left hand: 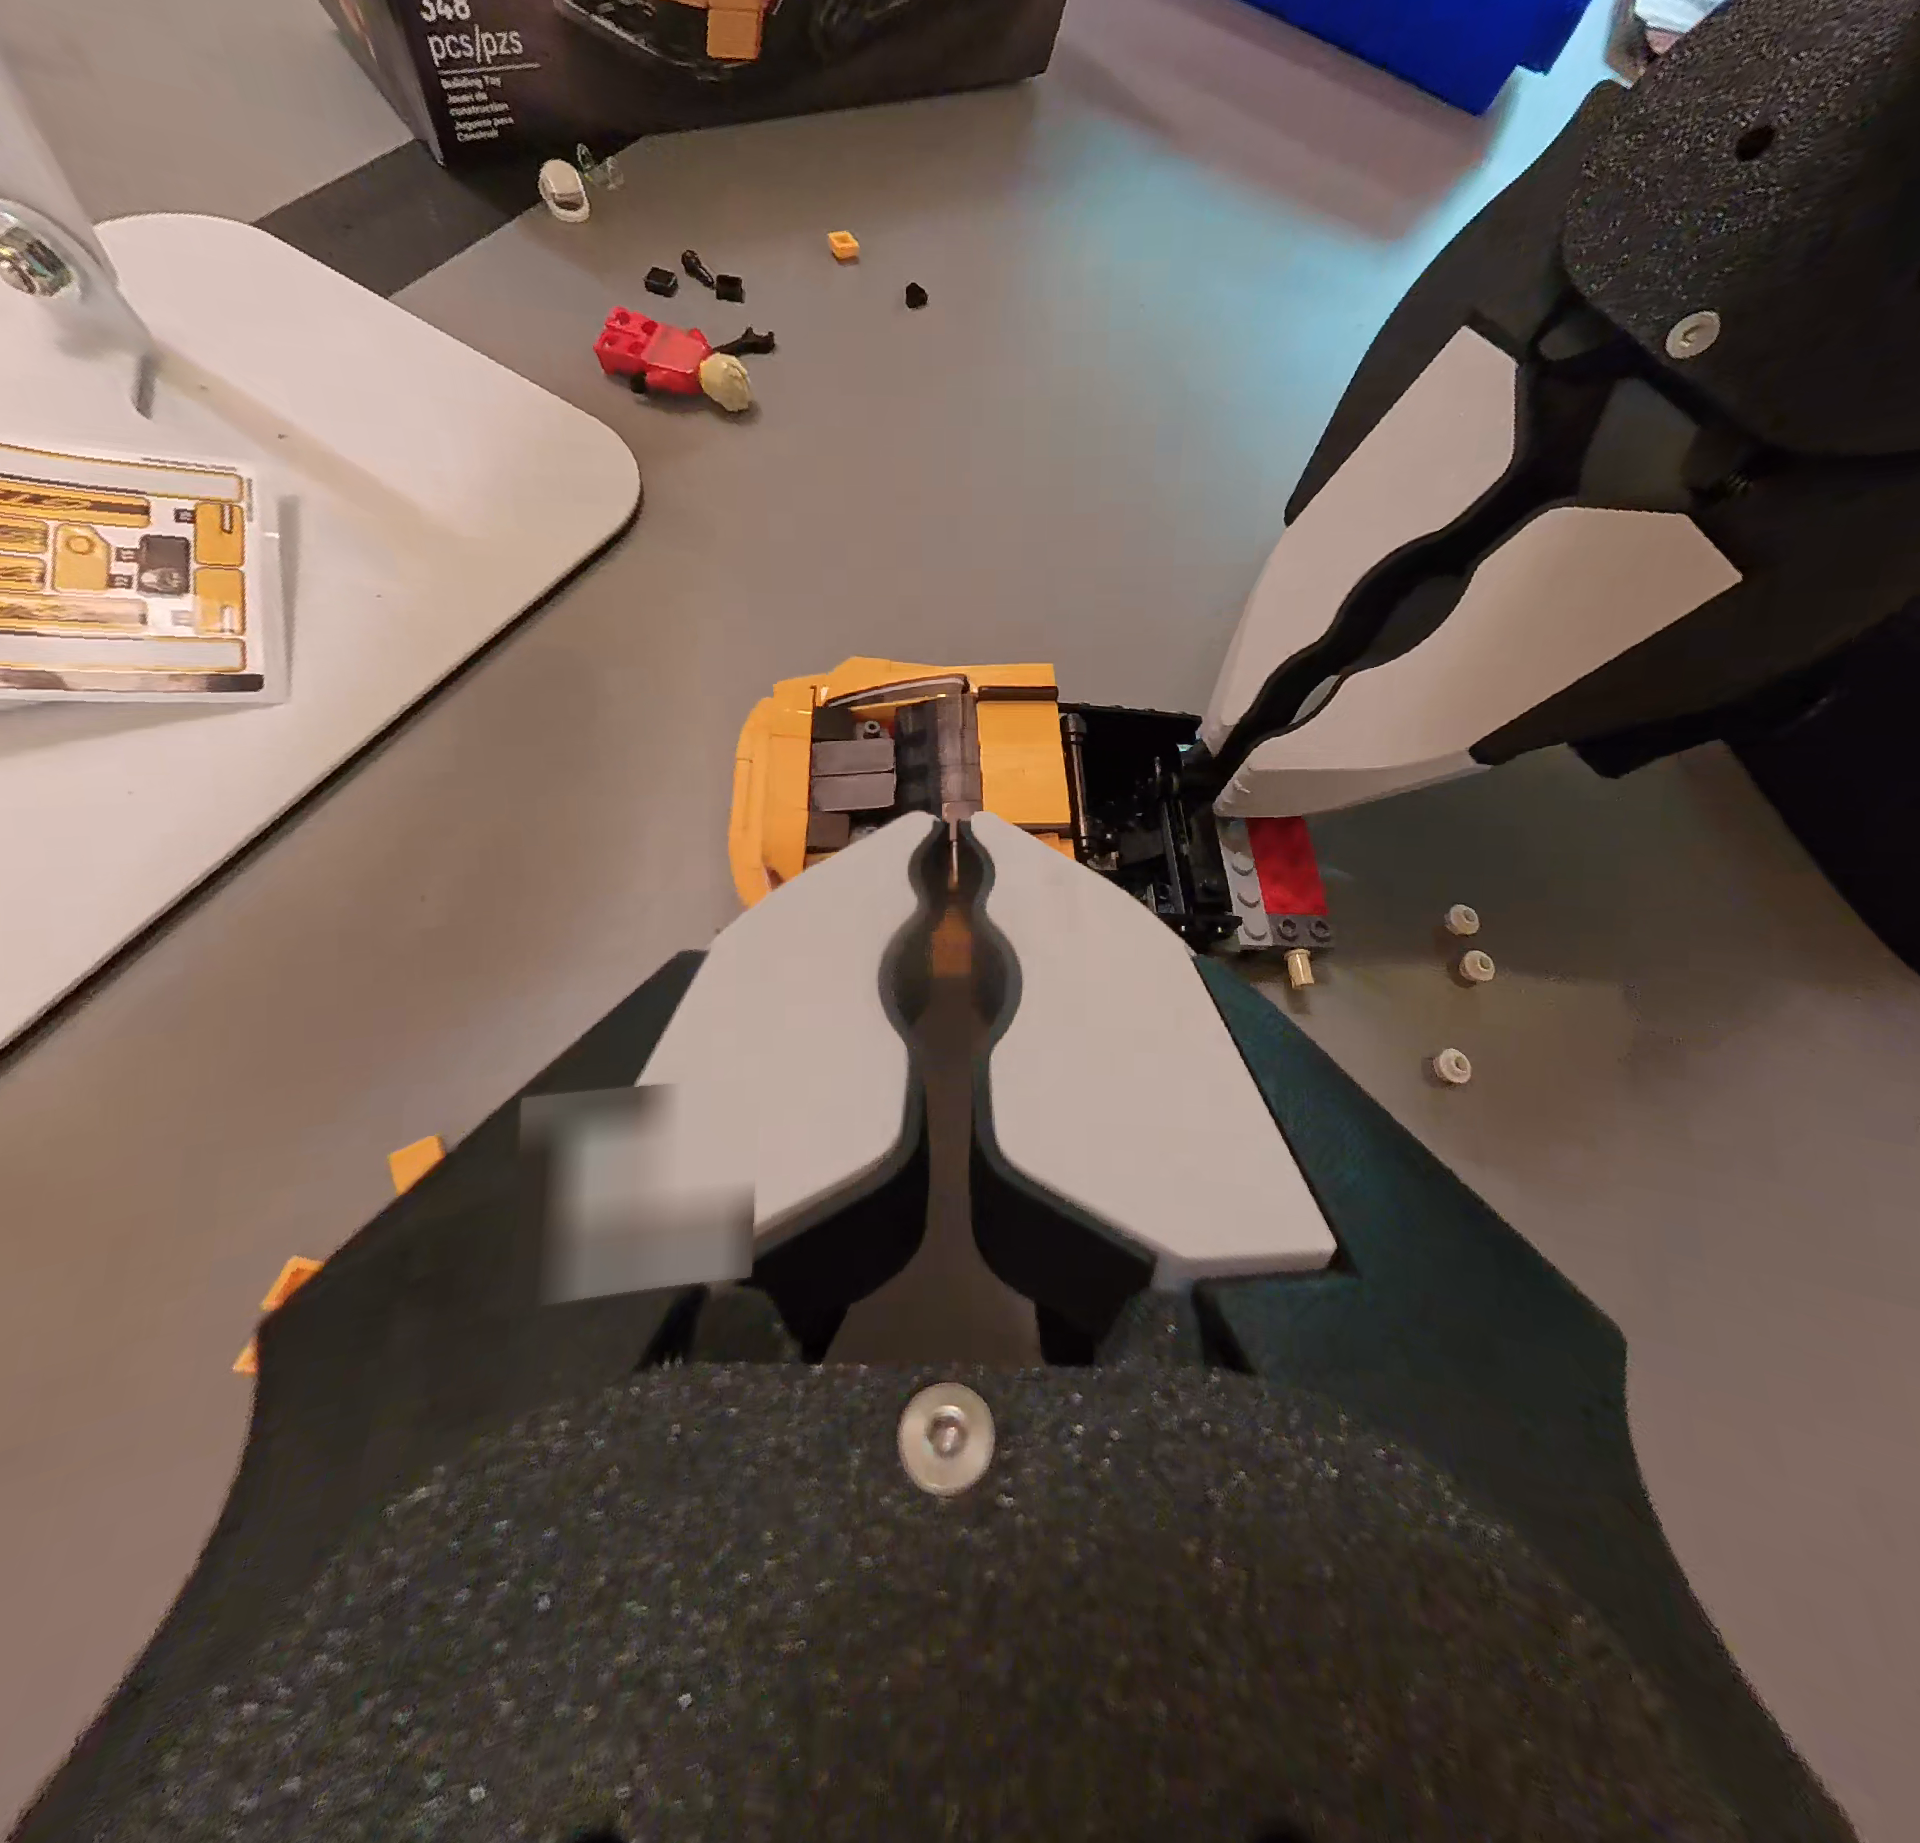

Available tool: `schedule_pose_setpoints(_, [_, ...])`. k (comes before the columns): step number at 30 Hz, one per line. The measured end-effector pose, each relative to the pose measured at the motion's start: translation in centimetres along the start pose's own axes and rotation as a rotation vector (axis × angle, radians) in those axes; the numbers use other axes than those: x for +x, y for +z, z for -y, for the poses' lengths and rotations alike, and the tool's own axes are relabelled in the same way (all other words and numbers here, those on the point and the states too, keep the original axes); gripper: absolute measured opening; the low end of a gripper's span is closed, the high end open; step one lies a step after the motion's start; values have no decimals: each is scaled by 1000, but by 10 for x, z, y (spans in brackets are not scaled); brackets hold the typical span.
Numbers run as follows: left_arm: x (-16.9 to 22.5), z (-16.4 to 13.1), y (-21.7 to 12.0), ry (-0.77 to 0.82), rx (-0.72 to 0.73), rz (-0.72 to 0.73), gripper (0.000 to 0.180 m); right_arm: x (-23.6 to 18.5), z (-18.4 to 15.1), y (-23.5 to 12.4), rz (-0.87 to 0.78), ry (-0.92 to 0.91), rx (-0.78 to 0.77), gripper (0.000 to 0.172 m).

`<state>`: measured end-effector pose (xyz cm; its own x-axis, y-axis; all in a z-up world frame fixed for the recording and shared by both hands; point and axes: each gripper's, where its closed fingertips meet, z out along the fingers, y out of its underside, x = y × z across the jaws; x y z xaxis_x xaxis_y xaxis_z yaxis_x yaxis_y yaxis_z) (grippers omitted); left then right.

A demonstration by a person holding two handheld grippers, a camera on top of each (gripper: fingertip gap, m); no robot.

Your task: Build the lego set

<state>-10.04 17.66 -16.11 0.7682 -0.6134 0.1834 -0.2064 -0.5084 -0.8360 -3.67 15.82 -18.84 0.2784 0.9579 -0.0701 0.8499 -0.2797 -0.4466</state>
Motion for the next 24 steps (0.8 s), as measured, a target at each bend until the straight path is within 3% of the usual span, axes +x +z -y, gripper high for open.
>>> schedule_pose_setpoints(10, [-3,0,0,4,8,17,3,0,0,1,67,76,8,4])
schedule_pose_setpoints(13, [-6,0,-4,-7,-12,16,28,0,2,1,90,105,76,3])
schedule_pose_setpoints(15, [-9,4,-7,-18,20,21,30,1,3,-2,134,177,124,3])
schedule_pose_setpoints(24, [-2,1,2,-24,18,-44,51,0,-2,-3,137,178,223,2])
